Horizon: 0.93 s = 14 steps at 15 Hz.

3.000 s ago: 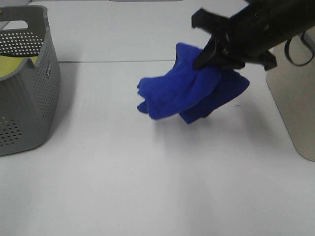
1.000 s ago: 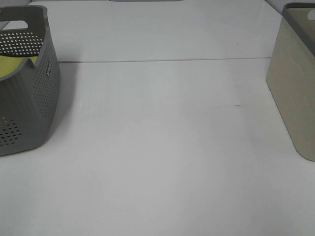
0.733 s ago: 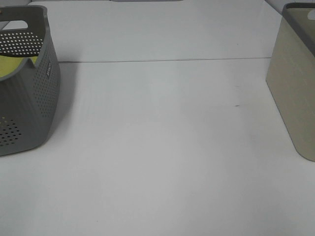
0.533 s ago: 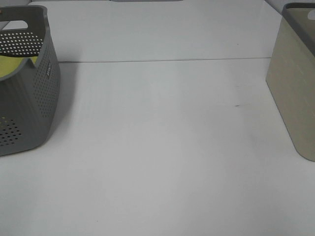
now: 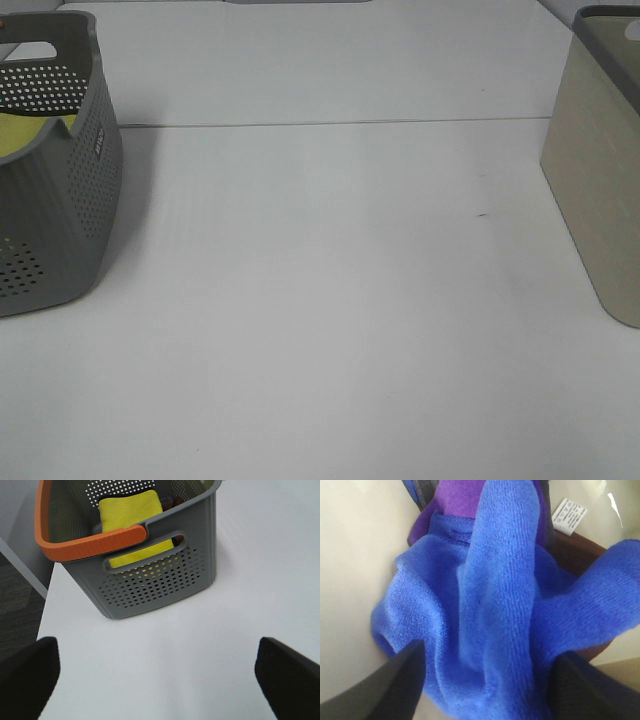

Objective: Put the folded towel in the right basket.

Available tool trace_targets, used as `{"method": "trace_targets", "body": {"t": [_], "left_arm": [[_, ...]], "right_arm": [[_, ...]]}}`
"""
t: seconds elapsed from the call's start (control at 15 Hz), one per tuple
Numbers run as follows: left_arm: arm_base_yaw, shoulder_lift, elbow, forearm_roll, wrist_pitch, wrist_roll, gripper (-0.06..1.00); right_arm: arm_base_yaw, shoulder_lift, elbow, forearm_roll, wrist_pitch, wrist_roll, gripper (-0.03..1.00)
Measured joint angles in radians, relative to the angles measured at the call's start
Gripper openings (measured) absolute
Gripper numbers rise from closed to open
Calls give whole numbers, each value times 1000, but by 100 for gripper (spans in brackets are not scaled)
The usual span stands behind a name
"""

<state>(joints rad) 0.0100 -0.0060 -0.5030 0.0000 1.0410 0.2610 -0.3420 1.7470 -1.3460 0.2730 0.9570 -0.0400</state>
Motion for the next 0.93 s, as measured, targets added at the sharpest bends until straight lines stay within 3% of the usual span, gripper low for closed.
{"method": "trace_targets", "body": {"t": [0.2, 0.53, 0.93], "left_arm": [[0, 0, 0, 0, 0, 0, 99], [0, 0, 0, 0, 0, 0, 99], [0, 0, 0, 0, 0, 0, 99]], "right_arm": [[0, -18, 0, -9, -1, 22, 64], [0, -183, 0, -125, -13, 138, 65], [0, -404, 0, -132, 80, 130, 65]]}}
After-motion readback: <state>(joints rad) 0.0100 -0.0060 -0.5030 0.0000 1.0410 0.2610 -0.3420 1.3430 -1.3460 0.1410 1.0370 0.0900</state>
